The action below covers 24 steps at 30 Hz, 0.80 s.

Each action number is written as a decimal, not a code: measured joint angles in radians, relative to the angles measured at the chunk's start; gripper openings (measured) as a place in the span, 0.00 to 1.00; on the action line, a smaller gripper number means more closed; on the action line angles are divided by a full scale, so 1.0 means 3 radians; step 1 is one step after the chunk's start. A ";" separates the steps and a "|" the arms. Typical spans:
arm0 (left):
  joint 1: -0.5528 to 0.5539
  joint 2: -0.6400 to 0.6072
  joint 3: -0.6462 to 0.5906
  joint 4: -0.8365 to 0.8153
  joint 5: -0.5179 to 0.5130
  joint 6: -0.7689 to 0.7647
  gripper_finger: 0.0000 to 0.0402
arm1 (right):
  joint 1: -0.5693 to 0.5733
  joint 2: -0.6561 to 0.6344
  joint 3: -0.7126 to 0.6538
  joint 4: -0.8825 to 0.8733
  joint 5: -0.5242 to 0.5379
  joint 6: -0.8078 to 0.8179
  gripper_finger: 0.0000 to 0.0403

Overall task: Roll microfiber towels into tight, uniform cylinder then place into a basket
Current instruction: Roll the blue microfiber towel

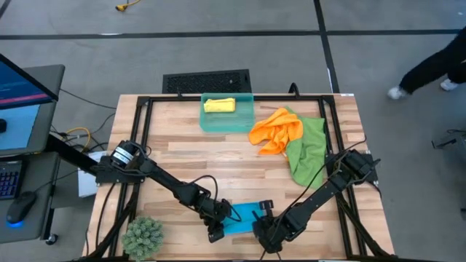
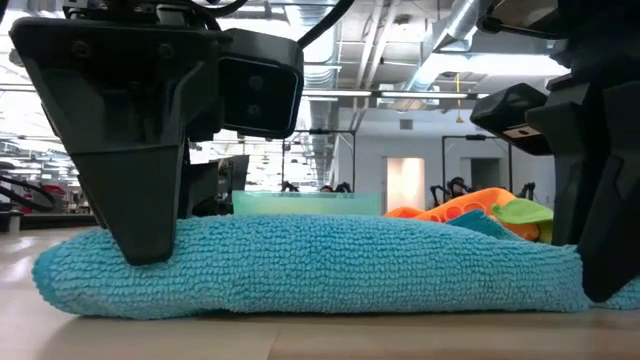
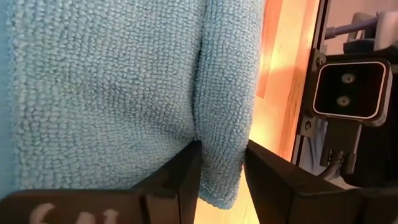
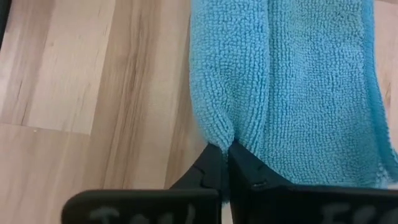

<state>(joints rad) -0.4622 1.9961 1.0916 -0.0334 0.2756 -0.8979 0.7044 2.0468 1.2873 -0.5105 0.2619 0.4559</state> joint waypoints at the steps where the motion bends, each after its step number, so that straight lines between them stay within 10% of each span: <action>1: 0.0001 0.0000 0.0000 -0.0001 0.0001 0.0011 0.29 | 0.0000 0.0000 0.0000 0.0001 0.0000 0.0030 0.06; 24: 0.0037 0.0000 -0.0001 0.0015 0.0120 0.0573 0.42 | -0.0003 0.0000 -0.0003 0.0019 -0.0043 0.0144 0.05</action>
<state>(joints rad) -0.4511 1.9961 1.0912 -0.0290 0.3117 -0.7261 0.7036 2.0468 1.2865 -0.5047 0.2488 0.4992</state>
